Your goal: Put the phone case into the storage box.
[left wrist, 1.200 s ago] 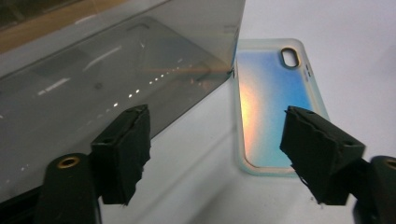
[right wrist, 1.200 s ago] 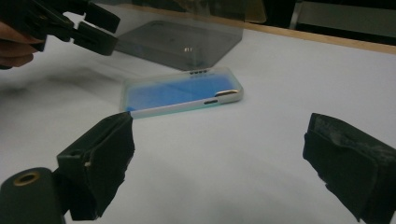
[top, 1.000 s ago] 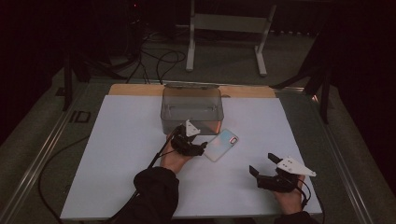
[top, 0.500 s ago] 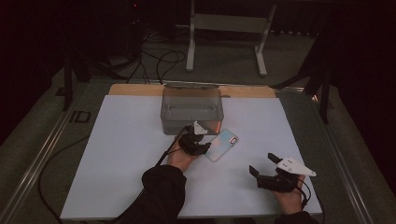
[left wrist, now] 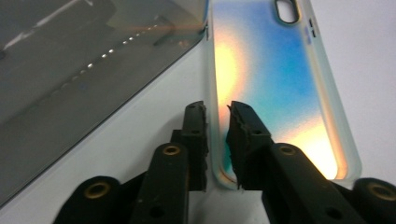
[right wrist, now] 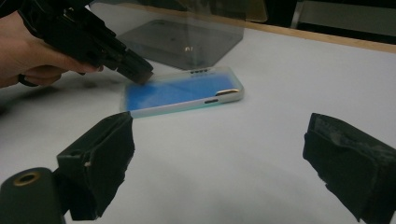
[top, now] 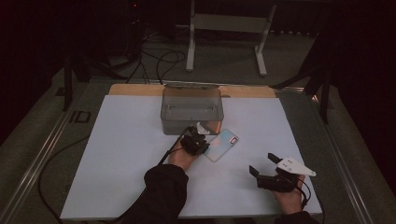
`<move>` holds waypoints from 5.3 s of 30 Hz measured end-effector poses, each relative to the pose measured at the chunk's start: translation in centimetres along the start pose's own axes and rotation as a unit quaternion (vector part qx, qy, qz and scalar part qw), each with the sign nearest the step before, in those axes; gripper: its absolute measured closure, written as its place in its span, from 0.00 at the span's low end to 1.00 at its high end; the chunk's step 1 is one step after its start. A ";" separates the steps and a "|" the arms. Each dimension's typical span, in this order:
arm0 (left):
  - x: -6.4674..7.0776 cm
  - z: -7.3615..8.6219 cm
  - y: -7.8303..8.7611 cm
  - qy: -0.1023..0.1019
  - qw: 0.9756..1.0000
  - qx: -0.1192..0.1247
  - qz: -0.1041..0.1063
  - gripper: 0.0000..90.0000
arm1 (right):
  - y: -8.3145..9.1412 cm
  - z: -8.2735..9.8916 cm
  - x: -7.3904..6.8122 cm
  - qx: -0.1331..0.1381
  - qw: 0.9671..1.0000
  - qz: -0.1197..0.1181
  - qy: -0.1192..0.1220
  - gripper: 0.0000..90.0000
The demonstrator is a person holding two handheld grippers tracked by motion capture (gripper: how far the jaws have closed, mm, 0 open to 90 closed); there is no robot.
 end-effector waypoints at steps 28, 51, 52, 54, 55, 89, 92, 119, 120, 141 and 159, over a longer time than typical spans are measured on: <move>0.8 -0.6 0.9 -0.035 0.999 0.013 -0.018 0.99 | -0.1 0.1 0.0 -0.004 1.000 -0.003 0.000 0.10; 0.7 -1.7 6.0 -0.031 0.996 0.076 -0.024 0.99 | -0.2 0.2 -0.2 -0.007 1.000 -0.005 0.001 0.10; 0.7 -1.8 6.5 -0.029 0.996 0.081 -0.025 0.99 | -0.3 0.2 -0.2 -0.008 1.000 -0.006 0.001 0.10; 0.6 -1.8 6.7 -0.028 0.996 0.084 -0.025 0.99 | -0.3 0.2 -0.2 -0.009 1.000 -0.007 0.000 0.10; 0.6 -1.8 7.2 -0.028 0.995 0.088 -0.024 0.99 | -0.3 0.2 -0.2 -0.009 1.000 -0.007 0.001 0.10; -0.6 -1.3 12.3 -0.025 0.989 0.140 -0.044 0.99 | -3.4 -4.2 -4.7 -0.007 0.998 -0.068 0.008 0.10; -0.7 -1.2 12.7 -0.024 0.988 0.144 -0.046 0.99 | -4.0 -5.0 -5.6 -0.009 0.997 -0.077 0.008 0.10; -0.2 -0.6 14.3 -0.028 0.982 0.178 -0.052 0.99 | -8.3 -10.0 -9.8 -0.030 0.985 -0.161 -0.063 0.08; -0.2 -0.6 14.3 -0.028 0.982 0.179 -0.052 0.99 | -8.4 -10.0 -9.9 -0.031 0.984 -0.163 -0.064 0.08; 0.1 -0.3 13.1 0.010 0.982 0.181 -0.059 0.99 | -8.8 -10.8 -9.7 -0.053 0.983 -0.117 -0.131 0.62; 0.5 0.5 12.4 0.028 0.982 0.180 -0.050 0.99 | -8.7 -11.3 -9.9 -0.073 0.968 -0.152 -0.184 0.90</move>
Point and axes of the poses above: each handheld gripper's, and its own axes: y roughly backward along the jaws, z roughly out of its underside, x roughly to its right, the point moved 6 cm from there along -y, roughly forward along the jaws, and after that the axes turned 2 degrees about z, right-handed, at the moved point
